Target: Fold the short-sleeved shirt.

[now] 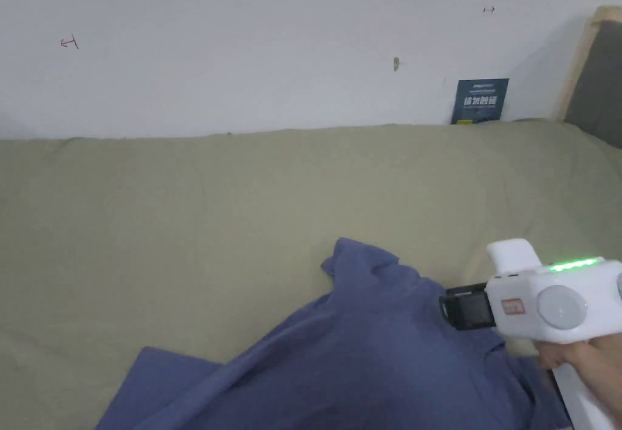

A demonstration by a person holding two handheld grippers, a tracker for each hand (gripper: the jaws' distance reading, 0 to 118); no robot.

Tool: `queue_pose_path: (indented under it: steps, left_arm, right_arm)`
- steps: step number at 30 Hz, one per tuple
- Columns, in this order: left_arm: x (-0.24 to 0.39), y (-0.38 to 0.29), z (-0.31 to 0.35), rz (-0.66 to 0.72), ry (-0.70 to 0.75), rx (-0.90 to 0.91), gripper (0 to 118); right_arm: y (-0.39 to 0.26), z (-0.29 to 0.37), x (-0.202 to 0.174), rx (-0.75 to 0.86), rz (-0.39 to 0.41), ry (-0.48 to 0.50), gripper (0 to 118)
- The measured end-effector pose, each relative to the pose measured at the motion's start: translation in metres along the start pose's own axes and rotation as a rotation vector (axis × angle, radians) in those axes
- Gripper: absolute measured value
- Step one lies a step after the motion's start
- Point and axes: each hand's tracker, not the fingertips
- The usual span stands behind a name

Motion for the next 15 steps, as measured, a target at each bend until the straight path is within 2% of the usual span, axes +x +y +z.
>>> queue_pose_path:
  steps: [2,6,8,11,13,15]
  left_arm:
    - [0.000,0.000,0.000,0.004,-0.005,0.000,1]
    - [0.002,0.000,0.000,0.007,-0.011,-0.008,1]
    - [0.002,0.000,-0.002,0.003,-0.008,-0.008,1]
    - [0.001,0.001,-0.004,0.013,-0.007,-0.016,1]
    - [0.002,0.001,-0.005,0.003,-0.007,-0.024,1]
    - [0.004,0.001,-0.005,-0.013,-0.001,-0.023,1]
  right_arm:
    - [0.026,-0.021,0.002,-0.088,0.032,-0.003,117]
    - [0.038,-0.090,-0.010,-0.102,0.073,-0.023,117]
    - [0.042,-0.116,-0.014,-0.169,0.083,0.031,117]
    - [0.041,-0.149,-0.018,-0.222,0.096,0.009,116]
    - [0.035,-0.156,-0.025,-0.267,0.116,-0.033,112]
    - [0.038,-0.148,-0.020,-0.244,0.059,0.000,109]
